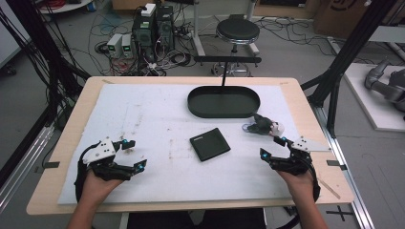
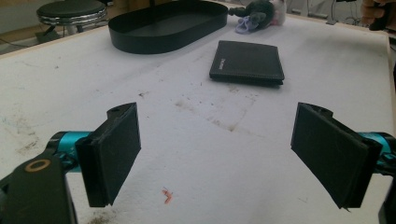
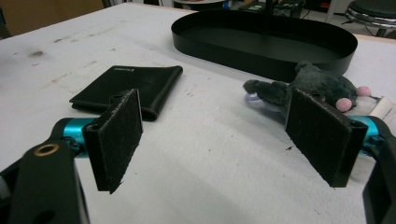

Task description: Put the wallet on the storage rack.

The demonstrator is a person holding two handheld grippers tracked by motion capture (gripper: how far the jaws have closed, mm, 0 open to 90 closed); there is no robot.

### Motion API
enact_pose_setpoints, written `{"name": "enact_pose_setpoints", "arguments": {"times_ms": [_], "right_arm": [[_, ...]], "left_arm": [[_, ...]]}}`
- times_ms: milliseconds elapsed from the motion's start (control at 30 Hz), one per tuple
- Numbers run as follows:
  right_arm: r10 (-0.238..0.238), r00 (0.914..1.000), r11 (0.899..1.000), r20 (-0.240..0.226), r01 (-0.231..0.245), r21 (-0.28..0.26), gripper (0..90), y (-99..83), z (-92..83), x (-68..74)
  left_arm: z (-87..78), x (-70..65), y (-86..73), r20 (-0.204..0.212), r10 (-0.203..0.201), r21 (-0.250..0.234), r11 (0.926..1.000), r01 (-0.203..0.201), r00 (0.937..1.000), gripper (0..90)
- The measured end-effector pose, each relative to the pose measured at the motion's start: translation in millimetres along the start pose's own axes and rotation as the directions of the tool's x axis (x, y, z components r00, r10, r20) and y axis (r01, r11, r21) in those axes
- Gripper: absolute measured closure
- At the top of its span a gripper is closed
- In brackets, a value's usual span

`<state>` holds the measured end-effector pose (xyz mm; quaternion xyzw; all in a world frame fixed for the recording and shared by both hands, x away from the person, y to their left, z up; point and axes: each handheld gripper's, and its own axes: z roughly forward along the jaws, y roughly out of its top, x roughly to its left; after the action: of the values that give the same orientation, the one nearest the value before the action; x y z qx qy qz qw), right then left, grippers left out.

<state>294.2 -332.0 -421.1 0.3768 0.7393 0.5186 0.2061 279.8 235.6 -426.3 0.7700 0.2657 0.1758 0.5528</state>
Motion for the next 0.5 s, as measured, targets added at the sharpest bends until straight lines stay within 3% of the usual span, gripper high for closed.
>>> {"name": "enact_pose_setpoints", "arguments": {"times_ms": [300,500], "right_arm": [[-0.003,0.9999,1.000,0.014,0.003,-0.006,19.4,-1.3,-2.5,-3.5],[0.002,0.9997,1.000,-0.023,-0.002,0.003,19.4,0.3,1.0,0.2]], "left_arm": [[4.4,0.6,-0.2,-0.001,0.001,0.012,0.9999,-0.001,1.0000,15.8],[4.0,0.8,-1.3,0.006,0.001,0.008,1.0000,-0.001,1.0000,15.8]]}}
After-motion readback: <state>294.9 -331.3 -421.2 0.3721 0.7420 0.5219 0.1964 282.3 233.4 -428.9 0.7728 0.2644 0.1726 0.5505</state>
